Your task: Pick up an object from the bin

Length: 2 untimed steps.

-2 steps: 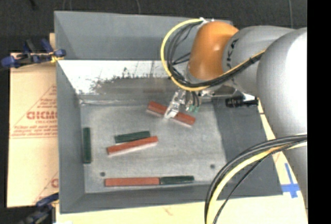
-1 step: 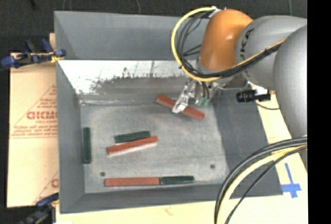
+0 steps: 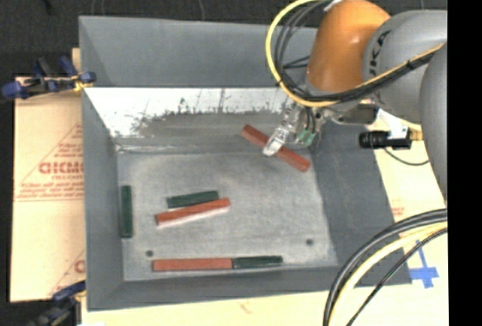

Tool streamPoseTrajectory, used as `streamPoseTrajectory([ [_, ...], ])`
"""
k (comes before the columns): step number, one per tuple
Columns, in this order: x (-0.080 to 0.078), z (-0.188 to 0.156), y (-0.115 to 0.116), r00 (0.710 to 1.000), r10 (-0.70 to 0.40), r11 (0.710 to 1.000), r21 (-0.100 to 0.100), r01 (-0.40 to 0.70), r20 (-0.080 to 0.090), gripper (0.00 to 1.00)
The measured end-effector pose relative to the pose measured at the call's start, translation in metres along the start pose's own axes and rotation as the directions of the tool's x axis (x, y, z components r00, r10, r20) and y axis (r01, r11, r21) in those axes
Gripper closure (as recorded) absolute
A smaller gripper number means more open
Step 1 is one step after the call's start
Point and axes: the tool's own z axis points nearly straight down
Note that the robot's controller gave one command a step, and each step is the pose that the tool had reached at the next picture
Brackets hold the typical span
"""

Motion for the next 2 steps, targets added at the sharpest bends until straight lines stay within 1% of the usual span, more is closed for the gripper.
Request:
streamPoseTrajectory([
  [1, 0.001, -0.008, -0.001, 1.0, 0.002, 1.0, 0.001, -0.002, -0.003, 1.0],
  [2, 0.012, -0.031, 0.003, 0.979, -0.206, 0.979, 0.002, 0.206, 0.001, 1.0],
])
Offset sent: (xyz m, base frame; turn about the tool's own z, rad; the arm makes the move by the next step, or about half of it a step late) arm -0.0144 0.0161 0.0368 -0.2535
